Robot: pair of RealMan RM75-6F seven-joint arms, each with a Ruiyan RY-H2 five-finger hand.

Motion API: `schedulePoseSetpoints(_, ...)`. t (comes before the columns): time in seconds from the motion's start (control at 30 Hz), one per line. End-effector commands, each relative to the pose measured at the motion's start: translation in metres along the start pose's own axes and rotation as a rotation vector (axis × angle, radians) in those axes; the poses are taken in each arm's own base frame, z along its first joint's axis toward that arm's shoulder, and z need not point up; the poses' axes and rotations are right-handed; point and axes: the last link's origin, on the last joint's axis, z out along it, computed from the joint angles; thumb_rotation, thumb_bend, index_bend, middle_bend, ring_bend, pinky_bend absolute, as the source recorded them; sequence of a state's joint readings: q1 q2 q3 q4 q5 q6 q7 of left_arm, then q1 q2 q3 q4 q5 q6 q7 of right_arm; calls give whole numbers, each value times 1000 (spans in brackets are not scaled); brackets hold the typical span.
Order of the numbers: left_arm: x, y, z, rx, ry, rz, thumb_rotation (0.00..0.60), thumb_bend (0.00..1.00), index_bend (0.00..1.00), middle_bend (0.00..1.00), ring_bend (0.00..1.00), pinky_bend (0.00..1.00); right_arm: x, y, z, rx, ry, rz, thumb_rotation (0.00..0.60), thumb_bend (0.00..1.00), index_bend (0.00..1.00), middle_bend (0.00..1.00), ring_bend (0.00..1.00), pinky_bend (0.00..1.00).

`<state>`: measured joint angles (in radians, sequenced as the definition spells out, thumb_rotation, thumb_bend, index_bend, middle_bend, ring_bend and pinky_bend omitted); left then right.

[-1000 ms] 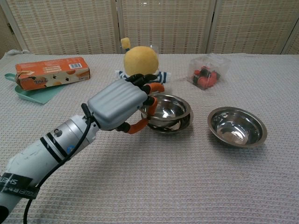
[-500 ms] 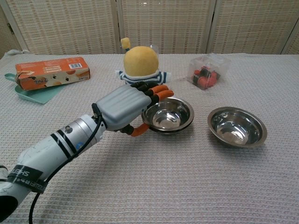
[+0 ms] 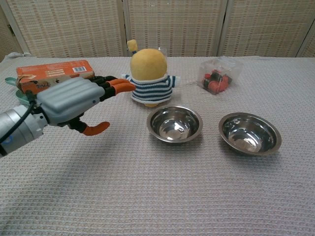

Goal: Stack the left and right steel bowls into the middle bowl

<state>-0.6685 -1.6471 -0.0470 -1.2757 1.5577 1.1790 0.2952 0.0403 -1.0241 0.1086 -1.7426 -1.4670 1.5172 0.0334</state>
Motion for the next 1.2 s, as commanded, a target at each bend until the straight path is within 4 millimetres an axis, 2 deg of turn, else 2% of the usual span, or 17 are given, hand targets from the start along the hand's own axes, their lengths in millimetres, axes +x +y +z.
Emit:
schedulePoseSetpoints(0.03, 3, -34, -44, 92, -34, 26, 600, 431, 0, 0, 0, 102, -24, -18, 9, 76, -70, -37, 600, 62, 0, 0, 0, 0)
schedulePoseSetpoints(0.17, 3, -78, -90, 250, -52, 15, 600, 430, 0, 0, 0, 99, -56, -48, 31, 199, -146, -88, 600, 62, 8, 0, 0, 0)
schedulePoseSetpoints(0.33, 9, -116, -120, 372, 26, 16, 600, 436, 0, 0, 0, 99, -94, -86, 52, 352, -213, -141, 600, 62, 216, 0, 0, 0)
schedulePoseSetpoints(0.47, 13, -134, -134, 430, 45, -3, 600, 437, 0, 0, 0, 100, -122, -105, 57, 422, -295, -183, 600, 62, 284, 0, 0, 0)
schedulePoseSetpoints(0.83, 9, -147, -144, 461, 43, -40, 600, 437, 0, 0, 0, 99, -167, -110, 60, 415, -434, -249, 600, 77, 353, 0, 0, 0)
schedulePoseSetpoints(1.0, 10, -149, -145, 463, 43, -41, 600, 448, 0, 0, 0, 99, -178, -117, 69, 424, -380, -230, 600, 249, 533, 0, 0, 0)
schedulePoseSetpoints(1.1, 11, -151, -146, 468, 49, -49, 600, 449, 0, 0, 0, 99, -183, -119, 71, 428, -373, -220, 600, 282, 625, 7, 0, 0)
schedulePoseSetpoints(1.2, 14, -152, -146, 469, 59, -51, 600, 448, 0, 0, 0, 99, -184, -121, 71, 438, -359, -215, 600, 322, 673, 27, 0, 0)
